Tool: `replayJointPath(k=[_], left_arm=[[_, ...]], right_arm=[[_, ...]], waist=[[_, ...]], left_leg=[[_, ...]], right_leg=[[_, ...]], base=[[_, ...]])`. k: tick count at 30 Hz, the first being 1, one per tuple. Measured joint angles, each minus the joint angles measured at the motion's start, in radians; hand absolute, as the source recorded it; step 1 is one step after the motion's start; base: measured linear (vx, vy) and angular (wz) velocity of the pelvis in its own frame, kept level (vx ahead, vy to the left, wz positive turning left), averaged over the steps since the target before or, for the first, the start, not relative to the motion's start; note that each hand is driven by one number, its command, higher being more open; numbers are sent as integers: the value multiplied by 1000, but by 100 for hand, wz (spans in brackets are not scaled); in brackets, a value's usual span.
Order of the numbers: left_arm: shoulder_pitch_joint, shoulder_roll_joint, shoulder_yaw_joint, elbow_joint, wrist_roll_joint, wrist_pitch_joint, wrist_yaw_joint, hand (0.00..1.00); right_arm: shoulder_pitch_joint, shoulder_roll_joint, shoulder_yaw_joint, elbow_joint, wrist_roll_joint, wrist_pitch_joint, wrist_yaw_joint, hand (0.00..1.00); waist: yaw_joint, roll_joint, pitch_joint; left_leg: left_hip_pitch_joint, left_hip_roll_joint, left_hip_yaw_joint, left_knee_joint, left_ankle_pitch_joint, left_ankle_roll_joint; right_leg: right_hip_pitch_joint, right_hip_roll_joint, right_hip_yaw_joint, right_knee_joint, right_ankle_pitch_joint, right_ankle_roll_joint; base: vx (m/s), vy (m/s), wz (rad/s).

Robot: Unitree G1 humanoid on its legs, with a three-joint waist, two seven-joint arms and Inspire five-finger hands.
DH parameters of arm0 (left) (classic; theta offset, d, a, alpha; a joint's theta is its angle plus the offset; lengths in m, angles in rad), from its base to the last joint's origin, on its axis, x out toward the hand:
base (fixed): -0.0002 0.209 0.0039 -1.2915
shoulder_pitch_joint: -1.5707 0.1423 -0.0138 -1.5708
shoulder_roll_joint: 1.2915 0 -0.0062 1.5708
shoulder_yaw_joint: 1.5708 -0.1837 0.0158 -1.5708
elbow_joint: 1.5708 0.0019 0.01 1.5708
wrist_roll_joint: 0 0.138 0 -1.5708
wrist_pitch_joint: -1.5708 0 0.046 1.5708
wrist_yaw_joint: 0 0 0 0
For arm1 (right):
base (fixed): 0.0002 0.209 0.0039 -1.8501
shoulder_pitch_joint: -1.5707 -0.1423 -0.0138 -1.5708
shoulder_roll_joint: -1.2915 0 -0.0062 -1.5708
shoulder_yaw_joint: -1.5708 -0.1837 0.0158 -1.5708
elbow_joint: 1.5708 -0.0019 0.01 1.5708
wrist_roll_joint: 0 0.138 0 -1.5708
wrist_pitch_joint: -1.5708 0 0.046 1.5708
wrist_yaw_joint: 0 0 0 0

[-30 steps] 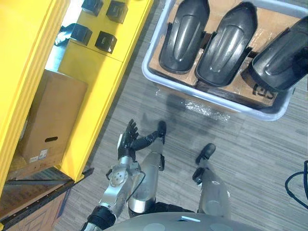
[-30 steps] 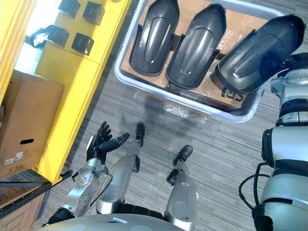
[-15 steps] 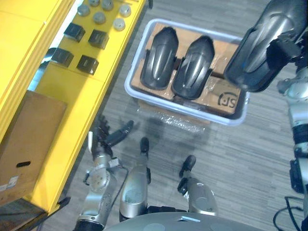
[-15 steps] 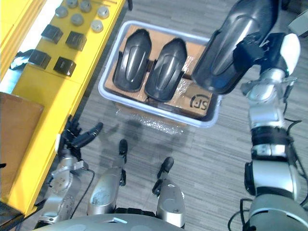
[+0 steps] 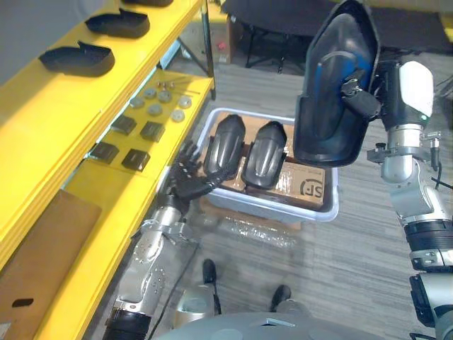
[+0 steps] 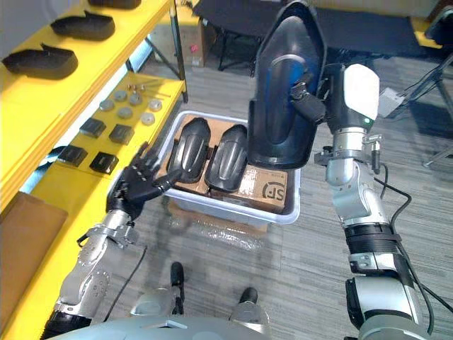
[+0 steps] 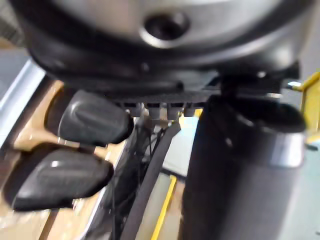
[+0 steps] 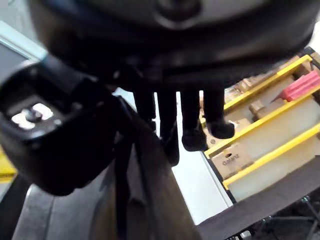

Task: Walk over and take three plastic housings, then place them on the shelf

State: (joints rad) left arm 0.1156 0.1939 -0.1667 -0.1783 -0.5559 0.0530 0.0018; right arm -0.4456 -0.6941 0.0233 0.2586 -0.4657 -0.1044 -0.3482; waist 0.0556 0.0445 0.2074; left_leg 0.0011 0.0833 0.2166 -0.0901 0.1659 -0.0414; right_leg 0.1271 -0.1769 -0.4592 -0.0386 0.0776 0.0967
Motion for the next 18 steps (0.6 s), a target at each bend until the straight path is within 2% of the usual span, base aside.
replayJointPath(k=[6,12,18], left_arm=[[-37,13,-55,7,-285,138,-130,100],[-46,24,-95,40,-425,179,-193,100],[-74,33,-95,69,-426,190,-201,100]], right_arm=[[0,9,67,0,0,-13,39,0],[0,41,122,1,0,-17,68,0],[-1,76,154,3,1,-20,100,0]], waist=[[-5,5,-34],[-4,1,-69],[-2,-7,-89]], left_leg=[[26,3,31,0,-3,4],[41,1,41,0,1,-1],[43,1,37,0,3,2]], right_leg=[[18,4,9,-19,0,5],[35,3,10,-38,14,11],[39,3,8,-38,20,13]], base=[[-54,23,-14],[-6,6,-5],[0,0,0]])
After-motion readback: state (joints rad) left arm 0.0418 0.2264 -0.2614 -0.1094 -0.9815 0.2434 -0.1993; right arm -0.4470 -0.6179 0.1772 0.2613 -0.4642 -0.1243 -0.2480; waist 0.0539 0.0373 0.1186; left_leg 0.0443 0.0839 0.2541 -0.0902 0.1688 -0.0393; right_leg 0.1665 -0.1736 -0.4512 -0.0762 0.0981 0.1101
